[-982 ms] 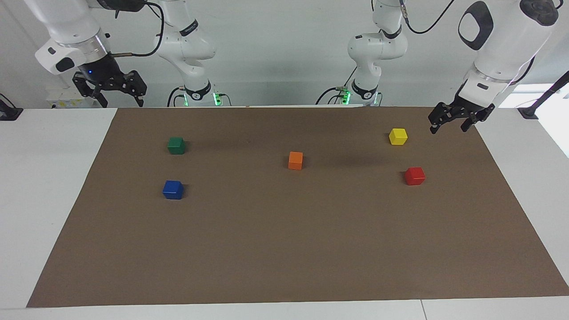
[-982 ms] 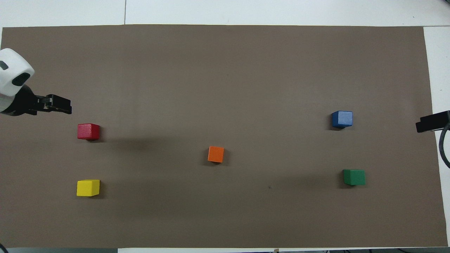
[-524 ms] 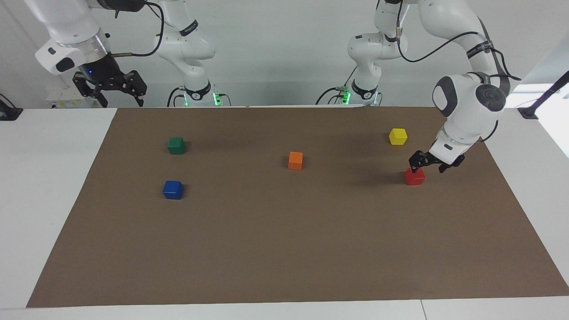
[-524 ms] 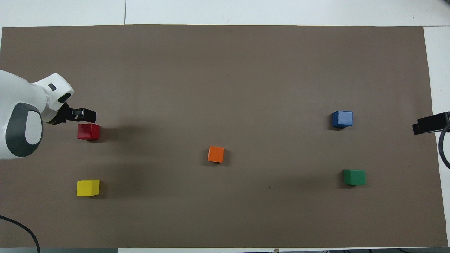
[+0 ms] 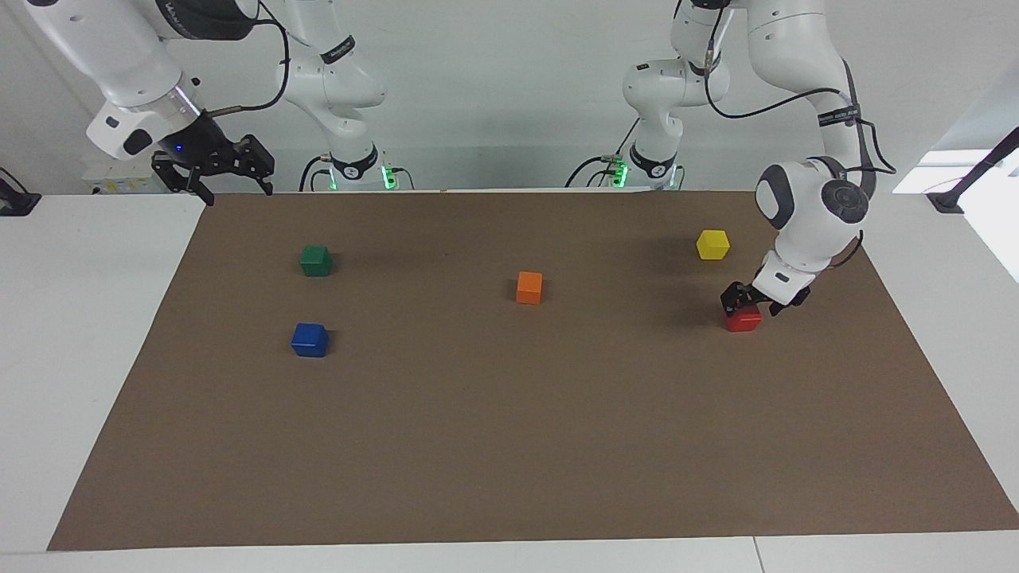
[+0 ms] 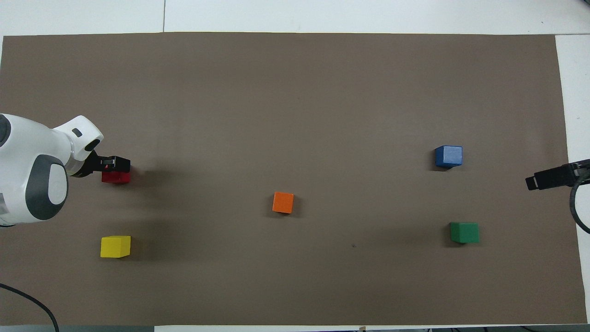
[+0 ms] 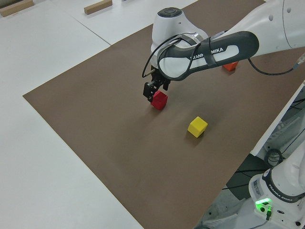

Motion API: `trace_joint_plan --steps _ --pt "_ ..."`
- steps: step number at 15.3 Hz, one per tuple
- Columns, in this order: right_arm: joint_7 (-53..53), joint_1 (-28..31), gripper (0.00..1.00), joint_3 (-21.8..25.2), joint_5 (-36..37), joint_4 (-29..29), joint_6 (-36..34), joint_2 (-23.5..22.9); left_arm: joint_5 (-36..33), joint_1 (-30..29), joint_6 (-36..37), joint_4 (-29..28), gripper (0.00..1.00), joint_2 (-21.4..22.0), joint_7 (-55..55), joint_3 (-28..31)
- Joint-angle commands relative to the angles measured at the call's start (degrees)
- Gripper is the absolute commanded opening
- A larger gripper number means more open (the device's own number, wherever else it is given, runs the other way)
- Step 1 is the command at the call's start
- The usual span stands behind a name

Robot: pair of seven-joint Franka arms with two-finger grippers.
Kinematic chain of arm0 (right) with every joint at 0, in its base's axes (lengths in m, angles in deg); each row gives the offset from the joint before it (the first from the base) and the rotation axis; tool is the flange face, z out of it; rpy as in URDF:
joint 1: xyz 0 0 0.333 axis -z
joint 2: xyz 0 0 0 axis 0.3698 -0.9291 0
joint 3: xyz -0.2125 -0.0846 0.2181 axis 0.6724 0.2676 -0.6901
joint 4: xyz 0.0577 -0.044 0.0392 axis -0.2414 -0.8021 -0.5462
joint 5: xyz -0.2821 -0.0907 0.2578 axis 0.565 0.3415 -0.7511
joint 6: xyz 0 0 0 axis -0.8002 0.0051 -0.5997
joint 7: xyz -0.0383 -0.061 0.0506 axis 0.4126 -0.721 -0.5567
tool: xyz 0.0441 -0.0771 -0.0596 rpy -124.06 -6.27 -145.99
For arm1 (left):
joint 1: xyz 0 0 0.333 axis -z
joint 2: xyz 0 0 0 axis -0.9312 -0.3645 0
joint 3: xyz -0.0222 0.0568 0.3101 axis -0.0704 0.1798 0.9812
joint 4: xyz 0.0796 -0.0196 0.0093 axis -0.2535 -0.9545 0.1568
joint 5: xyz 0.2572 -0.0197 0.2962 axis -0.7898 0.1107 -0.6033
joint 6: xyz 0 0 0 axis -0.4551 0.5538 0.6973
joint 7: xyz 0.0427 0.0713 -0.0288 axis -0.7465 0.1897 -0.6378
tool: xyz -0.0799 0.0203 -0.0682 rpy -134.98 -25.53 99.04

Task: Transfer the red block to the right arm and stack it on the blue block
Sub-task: 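Lower the left gripper onto the red cube and close it, then lift the red cube with the left gripper while the right gripper advances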

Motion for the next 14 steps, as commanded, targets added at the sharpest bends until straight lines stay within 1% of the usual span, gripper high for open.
trace_joint_plan --steps 1,3,5,6,7,8,10,11,12,14 --pt "-2.6 1.7 1.00 -0.1 -4.2 -5.0 3.1 1.7 -0.9 -0.5 -3.7 -2.5 1.00 -0.2 0.0 -0.1" --pt "-2.7 2.4 1.00 -0.1 -9.0 -8.7 6.5 1.8 -0.7 -0.5 -4.6 -2.6 1.00 -1.1 -0.4 -0.1" --pt "-3.4 3.6 1.00 -0.1 -15.0 -11.6 7.4 1.6 -0.5 -0.5 -5.7 -3.4 1.00 -1.4 -1.2 -0.2" --pt "-4.2 4.5 1.00 -0.1 -18.0 -13.7 8.7 1.6 -0.2 -0.4 -4.9 -3.2 0.66 -1.5 -3.6 -0.2" --pt "-5.5 4.6 1.00 -0.1 -19.3 -15.0 9.7 1.6 -0.1 -0.2 -4.0 -2.8 0.28 -1.5 -6.6 -0.2" --pt "-7.4 4.6 1.00 -0.1 -20.7 -16.5 10.2 1.1 1.2 0.0 -3.1 -2.3 0.00 -1.7 -9.5 -0.2" --pt "-11.0 4.7 1.00 0.0 -26.7 -18.9 11.8 -1.1 4.8 0.1 -0.7 -0.7 0.00 -1.6 -11.8 -0.3" --pt "-12.8 4.5 1.00 -0.1 -27.9 -19.9 13.0 -1.8 7.5 0.1 2.2 1.1 0.00 -1.2 -12.8 -0.3" --pt "-13.8 4.2 1.00 -0.1 -30.1 -20.4 13.2 -3.0 9.4 0.1 7.1 3.9 0.00 -0.9 -14.9 -0.2" --pt "-16.4 4.0 1.00 -0.1 -34.5 -21.1 13.3 -5.0 12.8 -0.2 18.5 11.6 0.00 -0.4 -23.8 -0.3"
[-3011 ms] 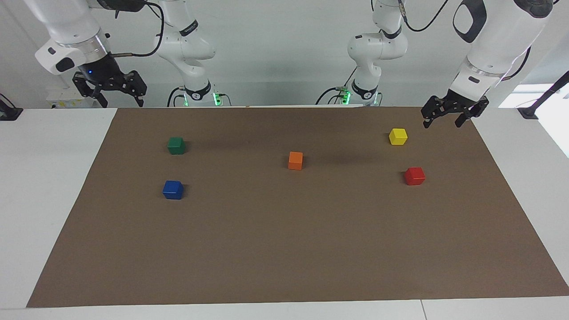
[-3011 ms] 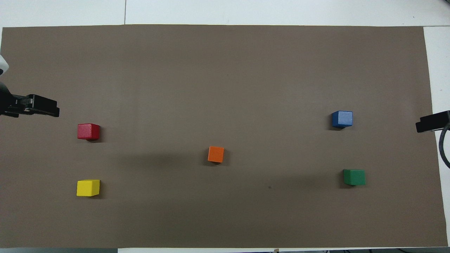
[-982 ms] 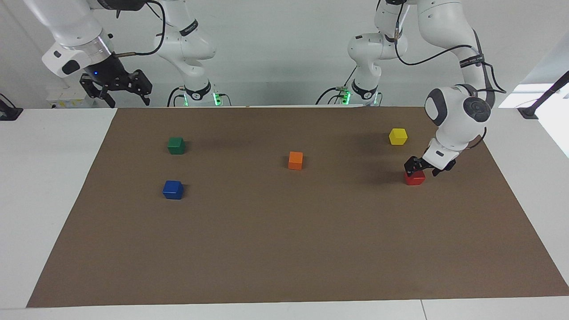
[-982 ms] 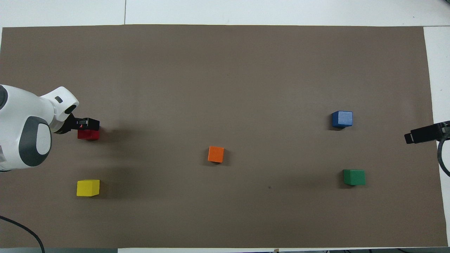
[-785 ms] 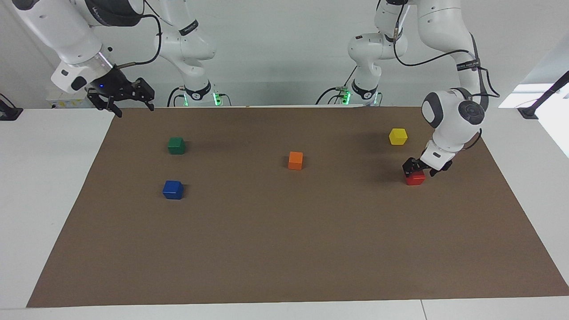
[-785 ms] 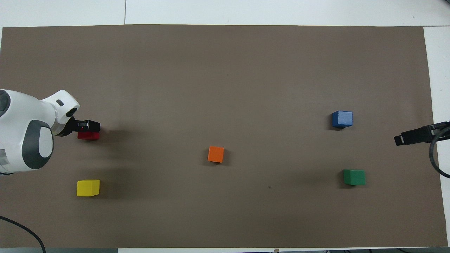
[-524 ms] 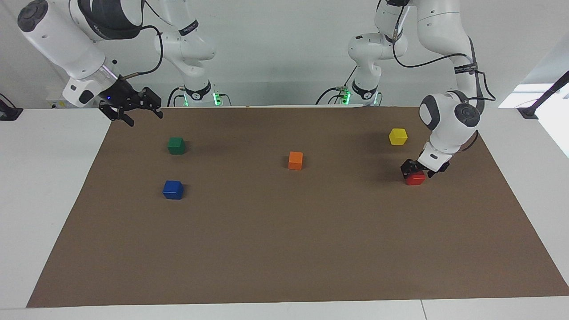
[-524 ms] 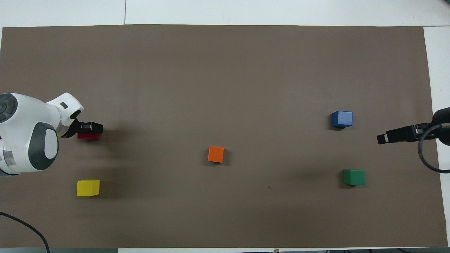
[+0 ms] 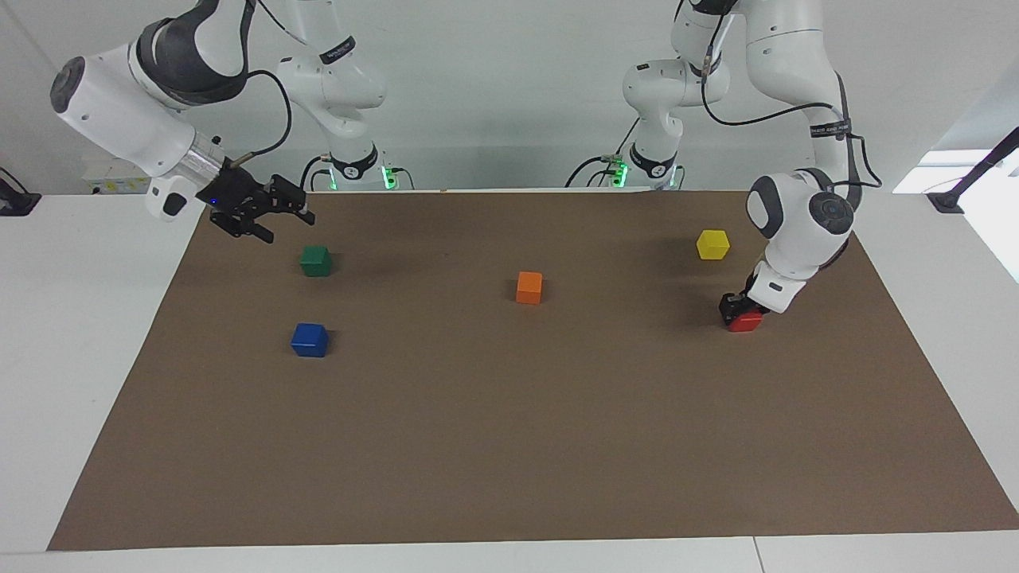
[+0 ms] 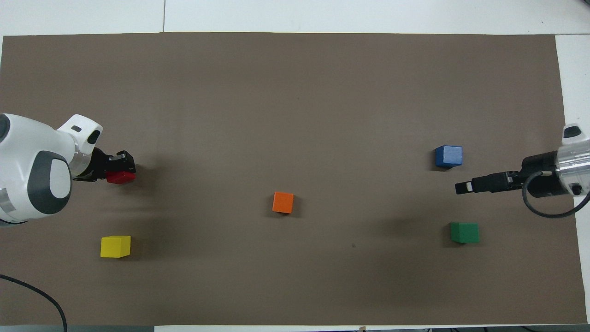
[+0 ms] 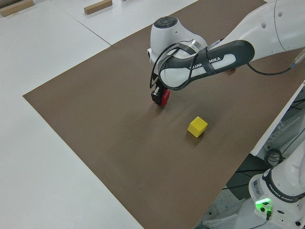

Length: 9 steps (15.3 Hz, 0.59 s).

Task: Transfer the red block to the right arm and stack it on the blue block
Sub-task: 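Lift the red cube with the left gripper while the right gripper advances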

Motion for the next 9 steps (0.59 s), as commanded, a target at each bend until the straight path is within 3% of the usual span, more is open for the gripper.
trace_joint_plan --steps 1,3,5,9 --pt "-3.9 0.1 1.00 -0.1 -7.0 -1.9 0.9 -2.3 4.8 -0.2 16.6 11.7 0.00 1.4 -10.7 0.0" --pt "-7.3 -0.3 1.00 -0.1 -12.2 -3.8 0.6 -3.2 8.3 -0.1 26.3 19.4 0.00 2.2 -17.4 -0.4" --pt "-10.4 -2.2 1.00 -0.1 -17.1 -4.3 0.4 -4.4 12.5 0.2 31.5 23.4 0.00 4.2 -29.6 -0.8" --pt "-14.9 -4.2 1.00 -0.1 -25.9 -8.9 -3.3 -6.0 20.3 0.5 38.5 23.4 0.00 9.7 -43.0 -2.8"
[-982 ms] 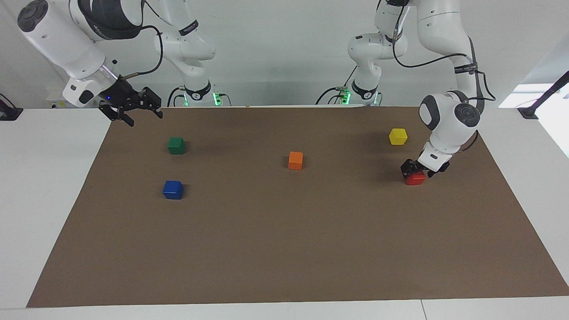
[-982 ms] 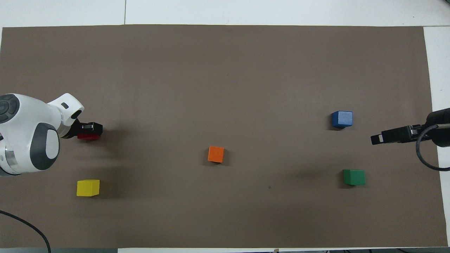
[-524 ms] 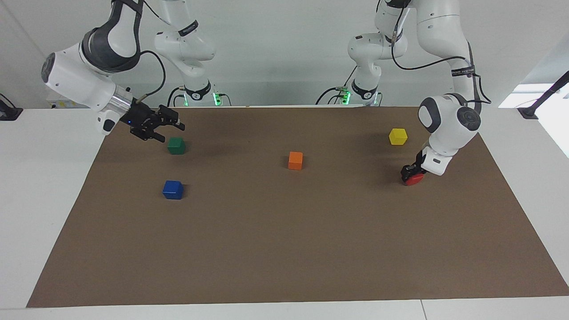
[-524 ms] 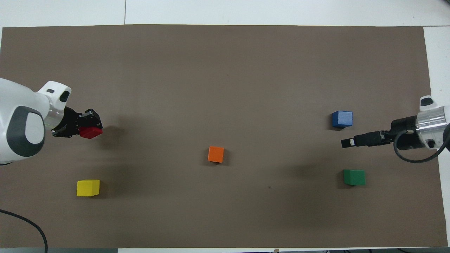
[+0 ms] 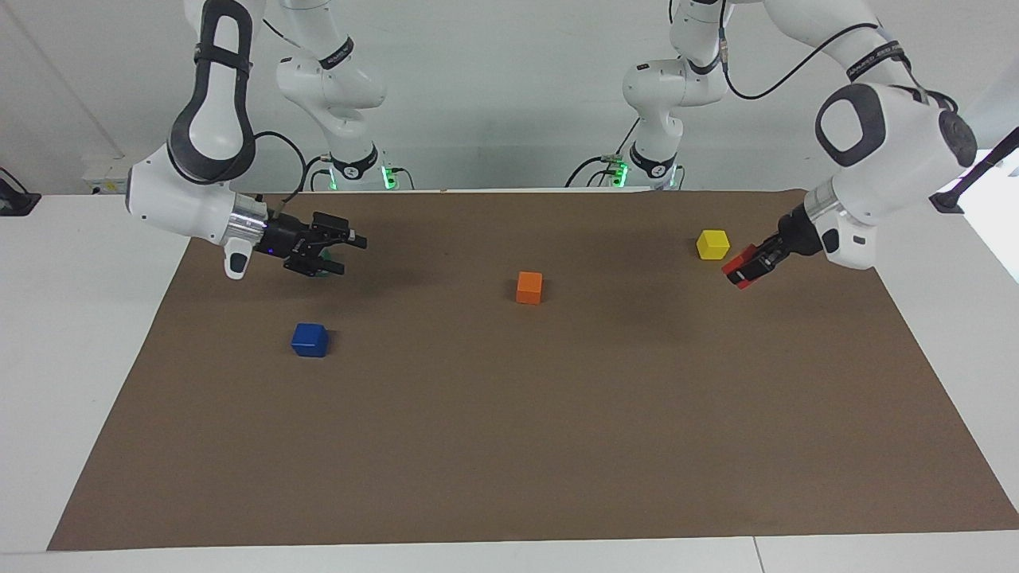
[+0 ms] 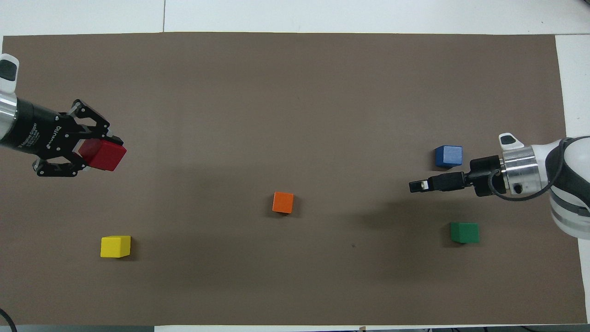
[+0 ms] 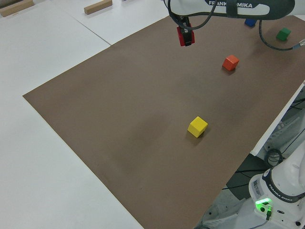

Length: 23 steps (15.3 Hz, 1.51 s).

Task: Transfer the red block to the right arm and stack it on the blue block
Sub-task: 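Lift the red cube with the left gripper while the right gripper advances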

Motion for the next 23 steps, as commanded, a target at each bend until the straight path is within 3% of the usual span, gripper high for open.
trace_joint_plan --steps 1,4,6,12,17,23 --pt "-7.2 0.5 1.00 0.1 -4.2 -4.8 -3.1 -0.1 6.5 0.3 4.7 -0.4 0.00 2.9 -9.7 -0.4" --pt "-15.8 1.2 1.00 0.1 -6.1 -4.7 -7.2 -6.4 11.7 -0.7 6.0 -0.2 0.00 2.9 -18.8 -2.6" --pt "-16.2 -0.2 1.00 0.0 -8.8 -4.7 -7.6 -7.9 13.5 -1.4 4.3 -0.5 0.00 3.1 -27.0 -4.1" --pt "-13.6 -10.6 1.00 -0.2 -29.8 -4.2 -13.0 -9.7 15.4 -0.7 1.7 -2.4 0.00 5.0 -28.9 -4.0" --pt "-6.5 -12.5 1.00 -1.3 -40.7 -0.8 -16.7 -10.1 19.1 1.3 -7.6 -9.1 0.00 7.6 -39.0 -4.3" --pt "-6.4 -20.1 1.00 -1.9 -55.6 -1.2 -19.8 -12.5 31.1 5.9 -13.9 -17.3 0.00 11.5 -42.6 -4.7"
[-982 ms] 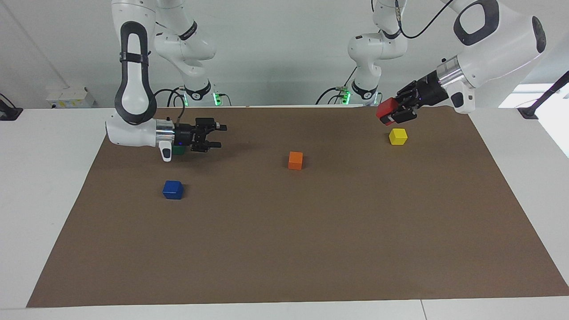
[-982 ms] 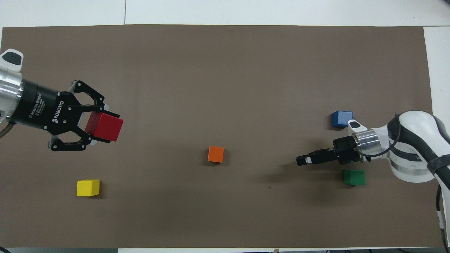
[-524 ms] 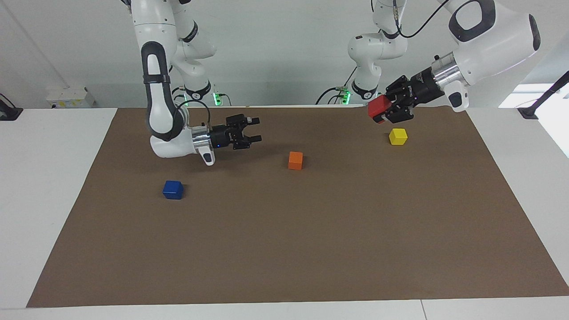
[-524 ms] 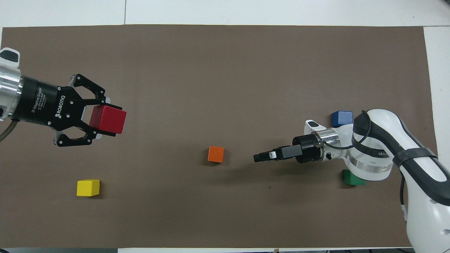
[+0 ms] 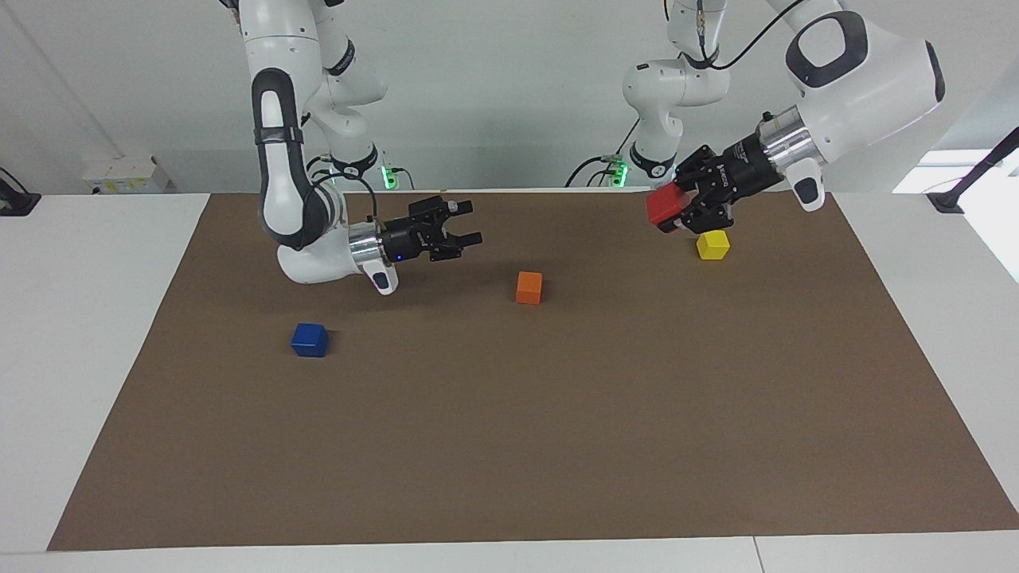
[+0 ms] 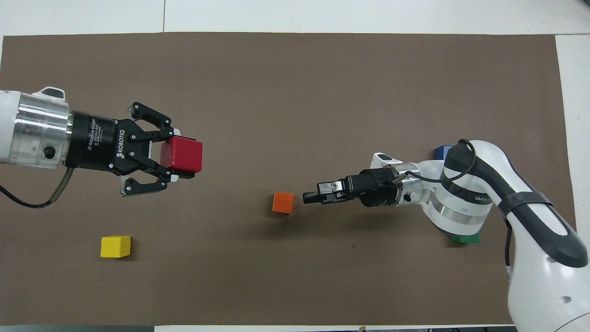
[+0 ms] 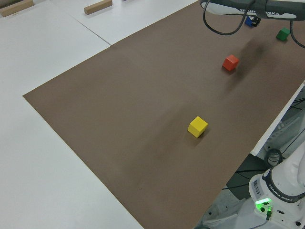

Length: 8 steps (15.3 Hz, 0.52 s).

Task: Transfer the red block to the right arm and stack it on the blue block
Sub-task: 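Bring the red cube toward the right gripper and grasp it there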

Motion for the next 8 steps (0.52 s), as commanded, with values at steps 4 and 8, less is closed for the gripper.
trace_joint_plan --steps 4,8 --pt "3.5 -2.0 1.00 -1.7 -12.2 0.1 -5.2 -1.4 9.3 10.7 -17.2 -15.9 0.00 9.0 -0.9 0.2" --pt "0.7 -3.5 1.00 -1.9 -16.5 0.1 -11.1 -4.7 12.2 12.7 -20.3 -21.1 0.00 14.7 -1.0 0.2"
